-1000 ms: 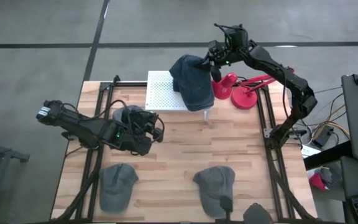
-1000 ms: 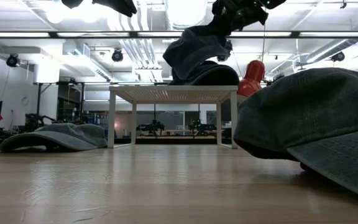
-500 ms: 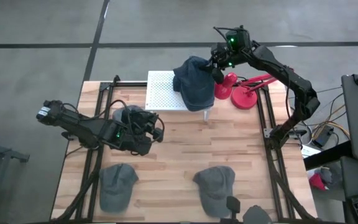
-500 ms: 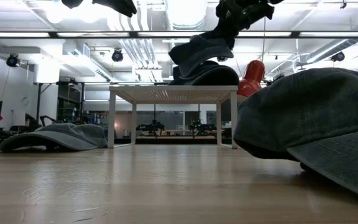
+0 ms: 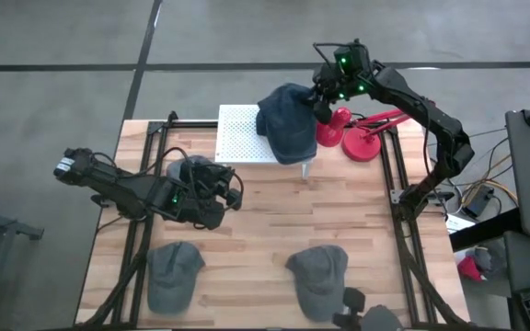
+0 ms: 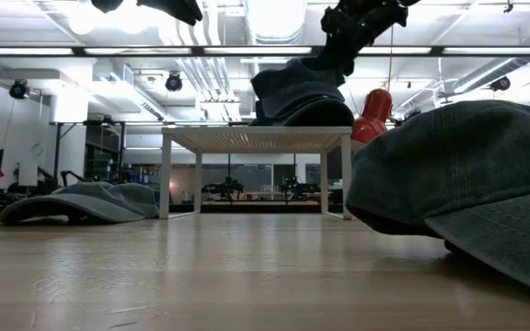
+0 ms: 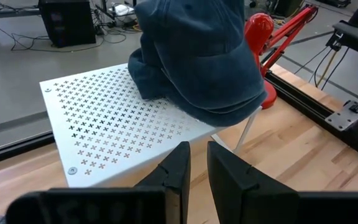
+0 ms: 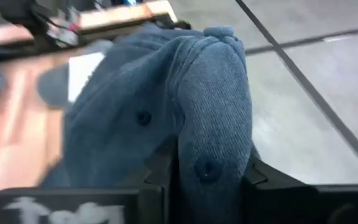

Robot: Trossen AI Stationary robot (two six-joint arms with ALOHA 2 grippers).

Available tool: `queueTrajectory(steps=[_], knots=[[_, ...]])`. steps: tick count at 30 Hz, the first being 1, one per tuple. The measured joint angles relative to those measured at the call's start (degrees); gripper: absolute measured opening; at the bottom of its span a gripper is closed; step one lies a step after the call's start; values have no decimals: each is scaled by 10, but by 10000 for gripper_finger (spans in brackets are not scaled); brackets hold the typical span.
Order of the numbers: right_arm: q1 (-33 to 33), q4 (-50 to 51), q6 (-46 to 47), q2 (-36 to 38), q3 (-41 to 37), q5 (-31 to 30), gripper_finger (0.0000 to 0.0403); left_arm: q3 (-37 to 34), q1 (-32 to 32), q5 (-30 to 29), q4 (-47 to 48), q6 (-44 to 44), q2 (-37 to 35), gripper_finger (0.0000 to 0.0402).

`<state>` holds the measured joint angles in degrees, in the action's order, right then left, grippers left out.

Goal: Pick & Place hat
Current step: Stack the blue cap on the blue cap on the shelf

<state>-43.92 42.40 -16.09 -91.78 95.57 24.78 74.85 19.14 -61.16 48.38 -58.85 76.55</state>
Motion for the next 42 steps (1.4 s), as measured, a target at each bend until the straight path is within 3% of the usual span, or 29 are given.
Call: queueTrajectory(steps=[6,19,29,35,42], knots=[[0,10,-15,5,0,-54,124,0,0,0,0,2,0,57],[0,50,-35,8,4,-55,165,0,0,0,0,2,0,57],[0,97,-39,8,4,-55,224,0,0,0,0,5,0,57],[0,117,-36,11,4,-99,254,0,0,0,0,6,0,57],[0,116,-35,28,4,-100,272,0,0,1,0,6,0,57]])
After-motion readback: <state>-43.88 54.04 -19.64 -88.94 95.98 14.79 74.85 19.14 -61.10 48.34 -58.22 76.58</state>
